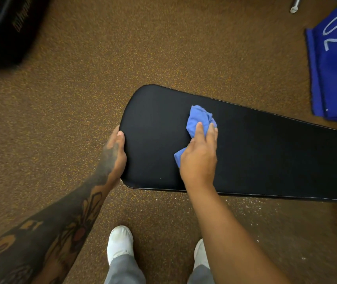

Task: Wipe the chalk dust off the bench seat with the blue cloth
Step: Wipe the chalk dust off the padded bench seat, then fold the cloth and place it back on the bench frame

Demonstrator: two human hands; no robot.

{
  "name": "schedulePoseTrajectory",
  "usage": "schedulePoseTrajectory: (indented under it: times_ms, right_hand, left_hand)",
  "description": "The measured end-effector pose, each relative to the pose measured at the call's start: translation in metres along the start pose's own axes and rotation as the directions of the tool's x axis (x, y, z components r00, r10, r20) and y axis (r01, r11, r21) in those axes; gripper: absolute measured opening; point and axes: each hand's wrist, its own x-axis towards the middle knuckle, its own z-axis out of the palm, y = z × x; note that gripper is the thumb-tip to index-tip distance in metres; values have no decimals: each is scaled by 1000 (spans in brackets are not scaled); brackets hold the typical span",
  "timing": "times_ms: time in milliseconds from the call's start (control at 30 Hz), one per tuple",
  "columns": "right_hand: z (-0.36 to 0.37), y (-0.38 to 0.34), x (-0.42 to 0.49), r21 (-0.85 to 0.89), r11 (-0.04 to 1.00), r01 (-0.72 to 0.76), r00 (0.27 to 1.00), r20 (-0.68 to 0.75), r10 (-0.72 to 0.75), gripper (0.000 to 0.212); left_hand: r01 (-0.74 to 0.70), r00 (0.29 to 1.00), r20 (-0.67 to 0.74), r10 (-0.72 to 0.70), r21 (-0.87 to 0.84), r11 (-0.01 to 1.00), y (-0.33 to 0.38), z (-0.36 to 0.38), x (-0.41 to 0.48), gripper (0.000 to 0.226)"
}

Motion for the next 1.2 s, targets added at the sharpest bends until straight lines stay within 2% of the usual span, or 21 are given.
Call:
schedulePoseTrajectory:
  times_ms: [100, 200, 267, 333, 400, 467, 533, 633, 733, 833, 933, 1033, 1100, 1200]
  right_hand:
    - [3, -17, -19, 74, 995, 69, 994, 75, -75, 43]
    - [-6, -27, -28, 115, 984, 134, 976, 156, -151, 45]
    - [-21, -28, -11, 104, 987, 125, 983, 121, -137, 50]
    - [-35, -29, 15, 64, 987, 147, 980, 123, -154, 46]
    - [-46, -35, 41, -19, 973, 230, 950, 223, -220, 45]
    - [-49, -45, 58, -150, 931, 332, 892, 370, -258, 54]
    - [-46, -54, 67, -250, 883, 396, 844, 479, -243, 59]
    - [-41, -57, 77, -343, 842, 416, 822, 537, -188, 47]
    - [-45, -55, 87, -410, 818, 404, 803, 587, -102, 34]
    - [-51, -50, 94, -381, 830, 407, 789, 605, -109, 29]
    - [-62, -45, 93, -267, 873, 407, 774, 608, -175, 16]
    - [-80, -40, 92, -81, 957, 280, 766, 620, -171, 17]
    - [-91, -35, 96, 17, 977, 211, 784, 595, -179, 20]
    - [-117, -28, 104, 163, 983, 87, 843, 514, -160, 25]
  left_hand:
    - [-15, 1000, -25, 16, 27, 1000, 5, 2, -3, 41]
    - [10, 996, -90, 2, 126, 992, 7, 3, -4, 45]
    - [47, 978, -207, 6, 250, 967, 13, 5, -10, 52]
    - [16, 946, -297, 129, 439, 898, 26, 11, -25, 54]
    - [-84, 935, -232, 269, 593, 801, 42, 25, -46, 48]
    - [-161, 945, -98, 311, 690, 706, 51, 42, -63, 47]
    - [-176, 963, 9, 269, 776, 606, 57, 58, -75, 51]
    - [-174, 974, 89, 207, 879, 444, 61, 72, -85, 56]
    - [-153, 981, 99, 164, 920, 360, 63, 74, -84, 56]
    - [-113, 990, 76, 122, 937, 332, 66, 75, -80, 58]
    - [-113, 990, 77, 117, 936, 334, 71, 75, -79, 52]
    - [-136, 989, 95, 114, 895, 425, 77, 71, -79, 38]
    - [-144, 988, 82, 132, 802, 580, 81, 66, -79, 34]
    - [-133, 991, 48, 125, 473, 871, 96, 60, -77, 36]
